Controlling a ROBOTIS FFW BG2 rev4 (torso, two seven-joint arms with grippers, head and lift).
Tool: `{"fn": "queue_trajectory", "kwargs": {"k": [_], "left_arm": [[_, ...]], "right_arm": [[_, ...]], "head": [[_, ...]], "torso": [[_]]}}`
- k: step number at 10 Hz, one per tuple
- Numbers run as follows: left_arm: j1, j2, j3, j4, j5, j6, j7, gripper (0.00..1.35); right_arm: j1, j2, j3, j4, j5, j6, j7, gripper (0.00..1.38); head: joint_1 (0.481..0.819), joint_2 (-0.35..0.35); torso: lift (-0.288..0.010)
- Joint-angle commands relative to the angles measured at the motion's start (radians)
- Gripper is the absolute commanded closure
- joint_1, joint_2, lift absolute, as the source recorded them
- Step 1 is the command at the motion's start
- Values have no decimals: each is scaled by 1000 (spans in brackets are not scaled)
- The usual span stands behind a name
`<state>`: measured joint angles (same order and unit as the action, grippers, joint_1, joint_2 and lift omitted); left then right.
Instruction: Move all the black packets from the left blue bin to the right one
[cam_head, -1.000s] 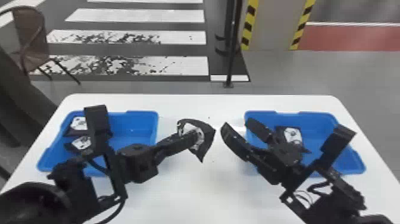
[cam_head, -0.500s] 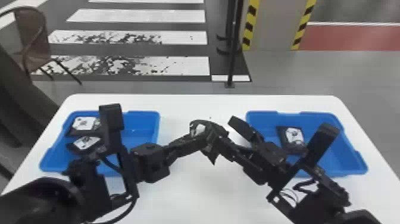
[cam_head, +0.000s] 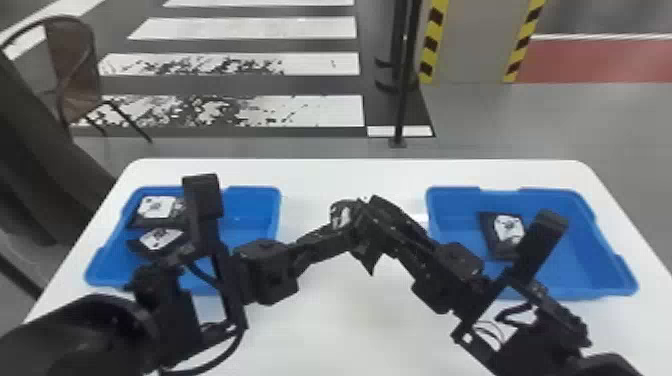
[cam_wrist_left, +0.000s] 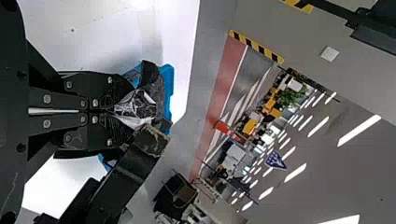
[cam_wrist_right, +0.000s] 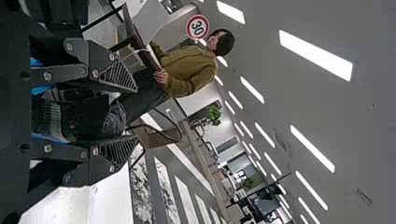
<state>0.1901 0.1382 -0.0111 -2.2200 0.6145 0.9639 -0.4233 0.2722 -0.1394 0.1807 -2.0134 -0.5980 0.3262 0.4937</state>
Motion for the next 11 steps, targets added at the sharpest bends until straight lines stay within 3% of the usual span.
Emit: {"fn": "queue_trajectory", "kwargs": {"k": [1, 3, 4, 5, 6, 7, 9, 11], "left_arm": [[-1, 0, -1, 0, 4, -7, 0, 1196], [1, 0, -1, 0, 16, -14, 3, 1185], [11, -2, -3, 0, 44, -22, 15, 975], [23, -3, 1, 0, 56, -19, 20, 504], [41, -5, 13, 0, 68, -19, 20, 145], [68, -9, 29, 0, 74, -39, 20, 99], [134, -15, 75, -32, 89, -56, 20, 139], [210, -31, 147, -91, 91, -51, 20, 139]], "right_arm": [[0, 0, 1, 2, -2, 0, 2, 1276], [5, 0, 1, 4, -12, 0, 9, 1276], [5, 0, -1, 4, -24, 3, 8, 1276], [-2, 0, -17, 7, -26, 0, 8, 1276], [-12, 1, -53, 4, -20, -2, 6, 1276], [-22, 0, -97, 9, -4, -2, 6, 1276], [-64, -2, -197, 66, 54, -5, -4, 1276], [-130, -17, -261, 206, 111, -39, -30, 1276]], "head": [[695, 31], [695, 31], [695, 31], [695, 30], [695, 24], [695, 9], [695, -26], [695, -79]], "torso": [[-140], [-140], [-140], [-140], [-140], [-140], [-140], [-140]]}}
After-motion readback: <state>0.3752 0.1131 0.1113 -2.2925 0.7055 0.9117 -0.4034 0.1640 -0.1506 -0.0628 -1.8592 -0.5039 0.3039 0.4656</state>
